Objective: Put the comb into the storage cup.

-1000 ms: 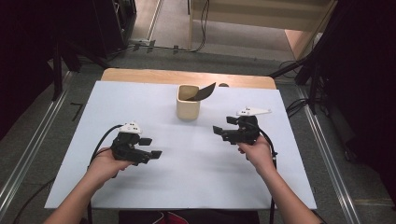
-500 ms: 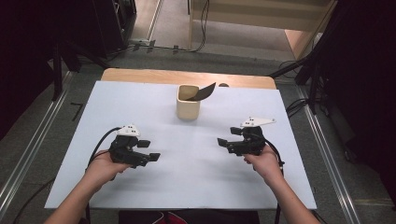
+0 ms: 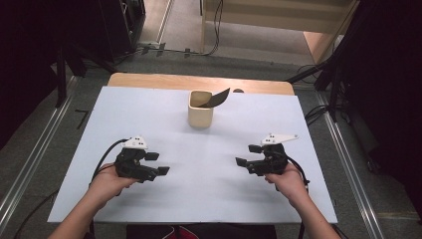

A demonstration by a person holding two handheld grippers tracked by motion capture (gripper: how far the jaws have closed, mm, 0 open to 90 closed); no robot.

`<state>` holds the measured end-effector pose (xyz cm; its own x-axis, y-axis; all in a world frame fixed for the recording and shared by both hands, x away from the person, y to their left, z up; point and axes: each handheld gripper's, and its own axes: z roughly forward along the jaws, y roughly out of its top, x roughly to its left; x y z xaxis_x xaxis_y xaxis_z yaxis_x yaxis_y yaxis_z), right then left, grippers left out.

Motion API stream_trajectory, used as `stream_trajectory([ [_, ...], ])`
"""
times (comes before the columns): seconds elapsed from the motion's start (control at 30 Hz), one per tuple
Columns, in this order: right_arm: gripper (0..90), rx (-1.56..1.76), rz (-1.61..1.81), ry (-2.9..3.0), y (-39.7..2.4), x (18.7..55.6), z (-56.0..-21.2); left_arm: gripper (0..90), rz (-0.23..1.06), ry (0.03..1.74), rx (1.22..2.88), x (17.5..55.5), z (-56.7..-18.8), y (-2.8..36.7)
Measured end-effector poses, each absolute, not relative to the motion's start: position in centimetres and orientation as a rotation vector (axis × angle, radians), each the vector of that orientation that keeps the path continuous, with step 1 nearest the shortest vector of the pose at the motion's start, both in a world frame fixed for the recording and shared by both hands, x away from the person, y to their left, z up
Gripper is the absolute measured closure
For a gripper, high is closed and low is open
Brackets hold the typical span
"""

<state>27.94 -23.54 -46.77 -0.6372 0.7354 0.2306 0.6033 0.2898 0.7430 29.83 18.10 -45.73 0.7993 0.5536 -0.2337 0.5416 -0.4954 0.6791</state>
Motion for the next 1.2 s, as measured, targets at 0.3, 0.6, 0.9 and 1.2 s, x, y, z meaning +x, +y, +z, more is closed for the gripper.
stream_trajectory([
  [0.3,21.7,1.247,1.255,2.402,-24.2,26.8,-47.1,30.8,0.014,0.801,2.202,29.4,-45.9,18.3],
  [0.6,21.7,1.264,1.242,2.404,-25.1,25.9,-47.6,30.8,0.01,0.801,2.212,29.0,-45.9,18.5],
  [0.9,21.7,1.284,1.237,2.393,-26.2,25.3,-47.9,30.8,0.005,0.809,2.202,28.7,-46.1,18.8],
  [1.2,21.7,1.314,1.234,2.371,-27.2,24.9,-47.9,30.8,0.001,0.811,2.213,28.4,-46.3,19.1],
])
